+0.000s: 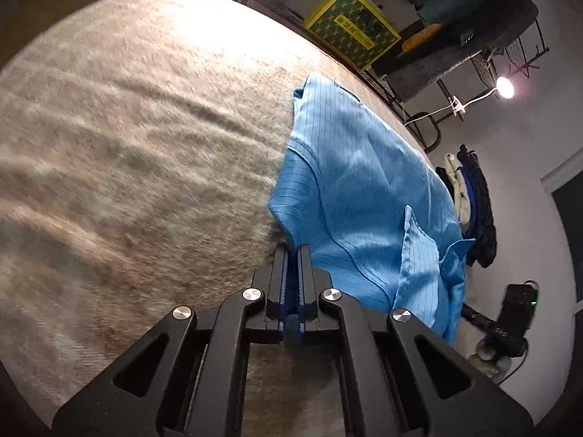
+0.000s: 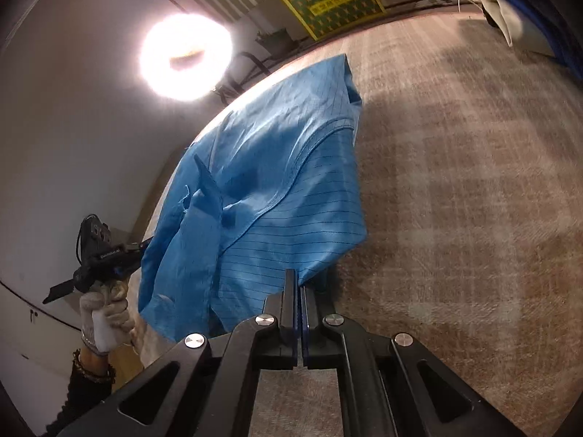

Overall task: Fold large clothes
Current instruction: 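Lay the spread coat on the bed and open both tools, then grasp the coat's collar edge with the left tool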

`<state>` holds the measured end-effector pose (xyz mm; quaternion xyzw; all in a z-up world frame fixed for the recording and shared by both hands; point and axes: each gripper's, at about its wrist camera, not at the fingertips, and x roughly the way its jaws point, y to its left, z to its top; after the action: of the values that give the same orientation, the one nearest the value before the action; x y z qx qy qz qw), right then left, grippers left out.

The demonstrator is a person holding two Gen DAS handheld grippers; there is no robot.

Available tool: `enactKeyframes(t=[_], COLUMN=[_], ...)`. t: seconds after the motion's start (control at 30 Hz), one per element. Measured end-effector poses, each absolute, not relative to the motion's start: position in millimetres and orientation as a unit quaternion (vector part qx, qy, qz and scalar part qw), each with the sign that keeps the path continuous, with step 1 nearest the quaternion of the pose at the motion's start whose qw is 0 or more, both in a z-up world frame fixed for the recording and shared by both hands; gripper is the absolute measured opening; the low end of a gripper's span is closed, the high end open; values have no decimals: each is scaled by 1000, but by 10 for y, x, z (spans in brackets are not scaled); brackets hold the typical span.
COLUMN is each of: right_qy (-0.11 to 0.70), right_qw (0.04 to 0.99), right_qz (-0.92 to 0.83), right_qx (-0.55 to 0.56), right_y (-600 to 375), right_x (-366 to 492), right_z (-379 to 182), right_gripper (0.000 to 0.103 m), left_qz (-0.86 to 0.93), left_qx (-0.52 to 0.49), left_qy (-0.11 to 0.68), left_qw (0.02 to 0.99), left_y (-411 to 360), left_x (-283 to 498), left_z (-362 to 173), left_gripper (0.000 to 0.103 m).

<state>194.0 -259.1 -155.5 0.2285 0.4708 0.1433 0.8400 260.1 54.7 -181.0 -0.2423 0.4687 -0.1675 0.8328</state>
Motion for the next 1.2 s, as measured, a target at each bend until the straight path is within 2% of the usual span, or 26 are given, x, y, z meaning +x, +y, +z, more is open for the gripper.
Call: enactKeyframes(t=[0.03,0.1,0.13,0.33,0.43,0.57,0.63,0.7,0.87,0.93,1.07,1.2], right_qy=[474,466,453,346,326,350,373,396,459,477,484,473], right_qw=[843,855,867,918,928,918,908,898,873,866,862,870], right_qz=[144,150,145,168,169,182,189,192,163,152,150,135], right_qx=[211,169,149,95,67,45,34,19,-3,0,15,4], right_y=[-2575,-2564,-2580,-2584,-2433,-2095,-1974,-1861,-1864,-1942,-2038,-2078], right_x=[1927,1863,1833,2069,2483,3156,3393,3568,3928,3964,3974,3869], right_z=[-1498,-1289,-1171,-491,-389,-557,-690,-853,-1349,-1503,-1670,-1567], right_gripper=[10,42,43,43,43,40,34,34,34,30,28,28], left_qz=[-164,-152,-149,-173,-190,-197,-202,-192,-145,-149,-158,-147], left_qx=[-226,-193,-179,-110,-74,-28,-14,-7,-1,-11,-6,-8], left_qy=[466,446,433,378,367,363,381,407,444,454,433,429], left_qw=[840,861,871,903,908,910,902,893,884,879,887,891], left_y=[562,583,581,190,-272,-773,-955,-1069,-940,-851,-816,-754], left_x=[2581,2521,2505,2676,2935,3280,3451,3678,4004,4040,3978,3864], left_z=[-1731,-1545,-1430,-836,-688,-752,-901,-1114,-1562,-1719,-1790,-1692], left_gripper=[4,5,5,5,5,5,5,5,5,5,5,5])
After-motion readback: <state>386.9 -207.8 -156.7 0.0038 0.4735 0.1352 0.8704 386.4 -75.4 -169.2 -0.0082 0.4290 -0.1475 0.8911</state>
